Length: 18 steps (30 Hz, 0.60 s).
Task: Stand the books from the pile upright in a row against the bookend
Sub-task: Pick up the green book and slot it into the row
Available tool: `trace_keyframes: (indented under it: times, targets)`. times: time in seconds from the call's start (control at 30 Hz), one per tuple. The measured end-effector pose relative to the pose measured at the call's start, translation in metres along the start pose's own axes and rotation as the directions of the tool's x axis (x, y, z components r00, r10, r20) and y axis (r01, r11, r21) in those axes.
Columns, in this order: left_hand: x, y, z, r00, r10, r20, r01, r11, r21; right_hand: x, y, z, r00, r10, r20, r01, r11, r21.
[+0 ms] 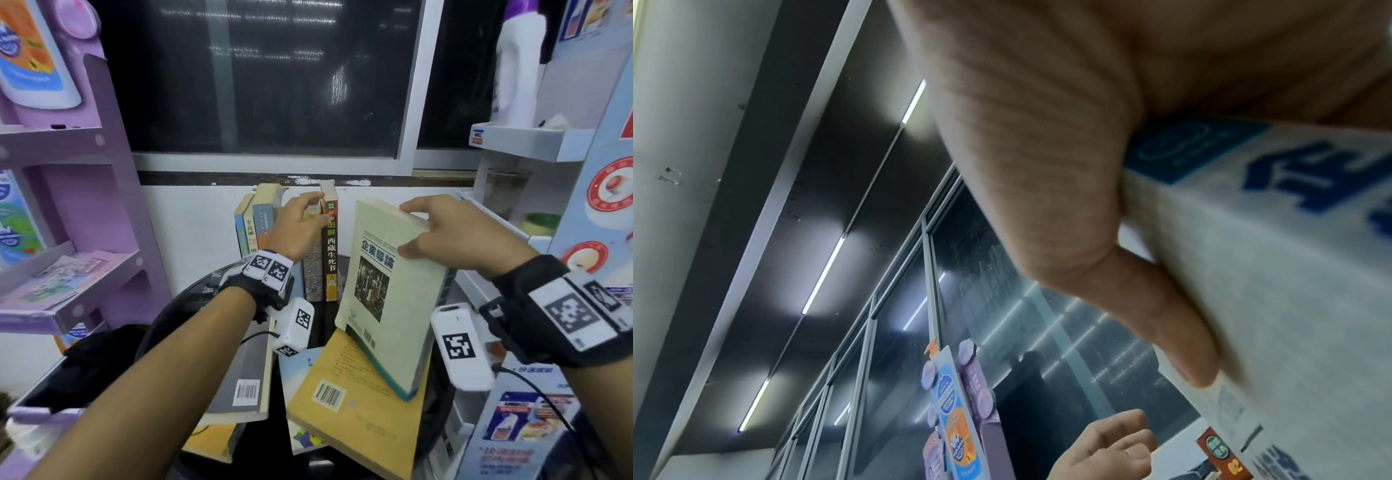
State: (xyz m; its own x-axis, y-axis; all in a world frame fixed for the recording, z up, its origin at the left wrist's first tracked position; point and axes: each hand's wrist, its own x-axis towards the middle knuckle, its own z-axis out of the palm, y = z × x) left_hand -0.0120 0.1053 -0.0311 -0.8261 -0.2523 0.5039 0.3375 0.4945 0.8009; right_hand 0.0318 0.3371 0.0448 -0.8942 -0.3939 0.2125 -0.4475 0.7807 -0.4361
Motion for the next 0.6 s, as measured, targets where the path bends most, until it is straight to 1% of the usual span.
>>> trace_keyframes:
  times: [0.13,0.2,0.33,0.43,0.6]
  targets:
    - [0.016,-0.001,0.0,0.999,0.038,-0.012,-0.036,0.983,0.178,0.014,0.002,-0.002,1.0,0.012,-0.022,-0.013,0.999,-0.033]
    - [0.023,-0.005,0.001,0.999,0.036,-0.004,-0.034,0.972,0.234,0.024,0.003,-0.001,0.999,0.014,-0.036,-0.017,0.998,-0.06]
    - [0.04,-0.017,0.005,1.0,0.006,0.029,-0.013,0.967,0.255,0.048,0.003,0.005,0.997,0.031,-0.065,-0.036,0.997,-0.073]
    - [0.052,-0.025,0.007,0.997,-0.013,0.072,-0.011,0.946,0.324,0.066,0.004,0.011,0.997,0.047,-0.061,-0.052,0.995,-0.082]
    - [0.07,-0.032,0.007,0.997,-0.015,0.08,-0.013,0.94,0.34,0.094,0.008,0.016,0.993,0.09,-0.072,-0.096,0.991,-0.092]
